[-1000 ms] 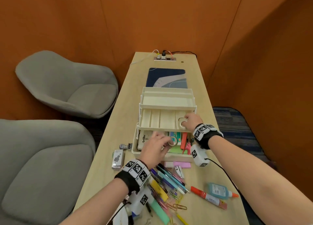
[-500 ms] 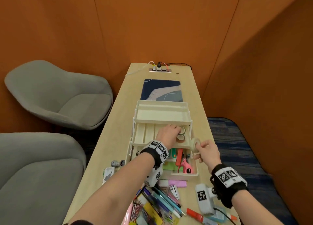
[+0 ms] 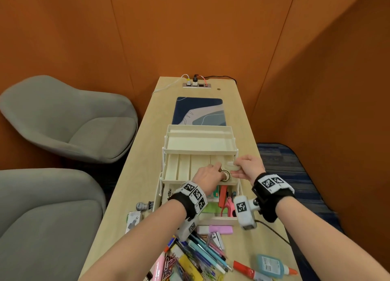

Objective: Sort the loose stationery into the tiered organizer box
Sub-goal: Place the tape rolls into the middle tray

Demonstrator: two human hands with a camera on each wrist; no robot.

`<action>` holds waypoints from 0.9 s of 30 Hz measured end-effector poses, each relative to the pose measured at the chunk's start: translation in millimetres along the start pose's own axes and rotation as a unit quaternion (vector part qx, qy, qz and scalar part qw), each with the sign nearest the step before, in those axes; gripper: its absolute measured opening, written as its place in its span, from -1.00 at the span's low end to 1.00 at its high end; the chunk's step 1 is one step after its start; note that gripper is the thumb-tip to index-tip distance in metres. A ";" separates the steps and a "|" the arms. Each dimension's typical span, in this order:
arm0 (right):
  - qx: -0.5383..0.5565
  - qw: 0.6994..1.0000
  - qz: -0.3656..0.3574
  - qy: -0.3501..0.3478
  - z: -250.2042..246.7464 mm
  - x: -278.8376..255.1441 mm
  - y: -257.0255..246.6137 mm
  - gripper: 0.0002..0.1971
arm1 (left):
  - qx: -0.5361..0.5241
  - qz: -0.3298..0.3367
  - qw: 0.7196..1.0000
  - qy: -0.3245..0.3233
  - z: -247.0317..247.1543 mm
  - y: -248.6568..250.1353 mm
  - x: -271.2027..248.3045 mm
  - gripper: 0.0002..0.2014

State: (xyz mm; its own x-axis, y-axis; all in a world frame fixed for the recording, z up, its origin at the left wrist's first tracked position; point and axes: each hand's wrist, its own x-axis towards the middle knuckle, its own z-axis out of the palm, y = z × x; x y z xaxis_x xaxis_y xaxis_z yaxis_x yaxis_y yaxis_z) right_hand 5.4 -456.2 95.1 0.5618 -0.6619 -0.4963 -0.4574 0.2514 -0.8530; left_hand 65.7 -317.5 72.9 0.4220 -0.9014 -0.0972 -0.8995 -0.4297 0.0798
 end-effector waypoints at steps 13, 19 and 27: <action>-0.192 0.974 -0.033 -0.113 31.4 29.4 4.9 -0.62 | -0.033 0.016 0.998 0.060 6.3 -5.1 -15.8 -0.53; -0.194 0.957 -0.103 -0.190 21.8 6.0 -0.7 -0.56 | -0.041 0.002 0.998 0.056 6.8 -4.5 -10.8 -0.51; -0.437 0.847 -0.280 -0.116 -5.5 -15.6 26.4 -0.69 | -0.093 -0.013 0.995 0.043 4.3 -7.8 5.9 -0.54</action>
State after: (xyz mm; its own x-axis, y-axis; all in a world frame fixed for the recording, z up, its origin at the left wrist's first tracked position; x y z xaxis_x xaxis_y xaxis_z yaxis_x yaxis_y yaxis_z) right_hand -19.3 -443.1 81.2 0.9332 -0.3223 -0.1587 -0.3532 -0.7423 -0.5694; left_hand 74.8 -319.2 67.4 0.4611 -0.8872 -0.0166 -0.8544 -0.4490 0.2616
